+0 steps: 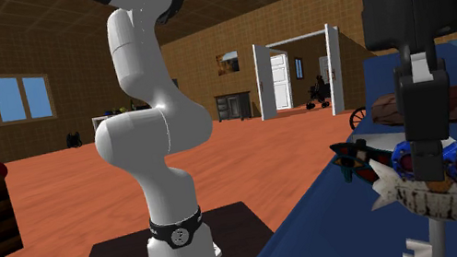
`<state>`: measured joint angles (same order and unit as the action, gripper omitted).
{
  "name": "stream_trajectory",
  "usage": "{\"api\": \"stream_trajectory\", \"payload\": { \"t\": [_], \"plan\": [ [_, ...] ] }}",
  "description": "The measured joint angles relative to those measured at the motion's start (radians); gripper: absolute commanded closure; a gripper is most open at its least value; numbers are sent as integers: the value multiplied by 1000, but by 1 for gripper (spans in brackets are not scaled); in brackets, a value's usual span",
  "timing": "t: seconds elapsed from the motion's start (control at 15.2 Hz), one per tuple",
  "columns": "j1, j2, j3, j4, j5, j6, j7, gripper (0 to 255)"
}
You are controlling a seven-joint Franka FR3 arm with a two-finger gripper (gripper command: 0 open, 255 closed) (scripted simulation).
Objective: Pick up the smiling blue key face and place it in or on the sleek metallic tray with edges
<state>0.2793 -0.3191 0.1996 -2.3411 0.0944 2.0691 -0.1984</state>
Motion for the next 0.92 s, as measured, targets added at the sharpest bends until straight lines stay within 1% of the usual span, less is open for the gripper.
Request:
{"api": "stream_trajectory", "payload": {
  "t": [0.4, 0.92],
  "plan": [
    [0, -3, -1, 4, 0, -7, 0, 255],
    [-2, -25, -8, 83, -2, -108, -1, 255]
  ]
}}
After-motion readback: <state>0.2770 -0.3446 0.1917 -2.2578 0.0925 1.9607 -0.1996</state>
